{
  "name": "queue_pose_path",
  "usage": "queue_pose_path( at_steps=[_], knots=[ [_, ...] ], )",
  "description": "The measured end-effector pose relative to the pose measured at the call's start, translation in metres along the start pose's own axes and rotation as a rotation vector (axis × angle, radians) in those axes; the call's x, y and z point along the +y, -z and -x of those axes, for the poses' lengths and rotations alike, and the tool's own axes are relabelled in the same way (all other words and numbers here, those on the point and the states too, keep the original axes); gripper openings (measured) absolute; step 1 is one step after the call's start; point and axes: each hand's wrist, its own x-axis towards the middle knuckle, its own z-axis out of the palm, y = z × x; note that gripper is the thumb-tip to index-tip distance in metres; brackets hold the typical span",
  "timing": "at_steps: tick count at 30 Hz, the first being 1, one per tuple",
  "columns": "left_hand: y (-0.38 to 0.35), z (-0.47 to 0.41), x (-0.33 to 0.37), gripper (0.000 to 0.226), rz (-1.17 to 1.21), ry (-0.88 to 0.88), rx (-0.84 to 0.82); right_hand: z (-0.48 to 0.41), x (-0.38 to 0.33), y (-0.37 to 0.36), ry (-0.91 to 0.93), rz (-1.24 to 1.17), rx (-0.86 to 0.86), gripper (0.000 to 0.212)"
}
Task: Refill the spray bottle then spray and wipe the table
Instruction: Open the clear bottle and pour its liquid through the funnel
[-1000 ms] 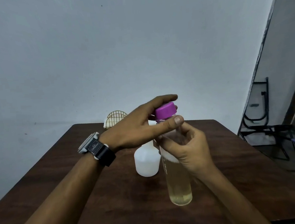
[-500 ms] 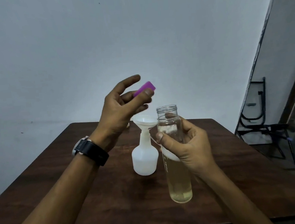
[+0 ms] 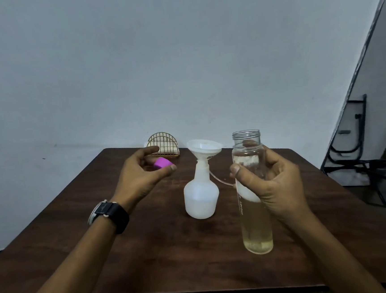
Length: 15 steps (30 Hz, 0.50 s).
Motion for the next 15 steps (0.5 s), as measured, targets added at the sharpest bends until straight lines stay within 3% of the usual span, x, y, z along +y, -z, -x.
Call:
queue_pose_path(
  at_steps=[3,7,11,15],
  knots=[
    [0.007,0.002,-0.02,0.071,-0.04,0.07,0.011,0.0,0.004,0.004,-0.016,0.034,0.019,0.033],
    [0.006,0.012,-0.039,0.072,-0.282,0.214,-0.212,0.001,0.009,0.006,-0.033,0.074,0.038,0.036],
    [-0.005,0.019,-0.049,0.079,-0.553,0.2,-0.342,0.0,0.012,0.007,-0.036,0.074,0.055,0.035],
    [-0.009,0.017,-0.048,0.093,-0.672,0.18,-0.373,-0.002,0.013,0.008,-0.034,0.07,0.037,0.033]
  ],
)
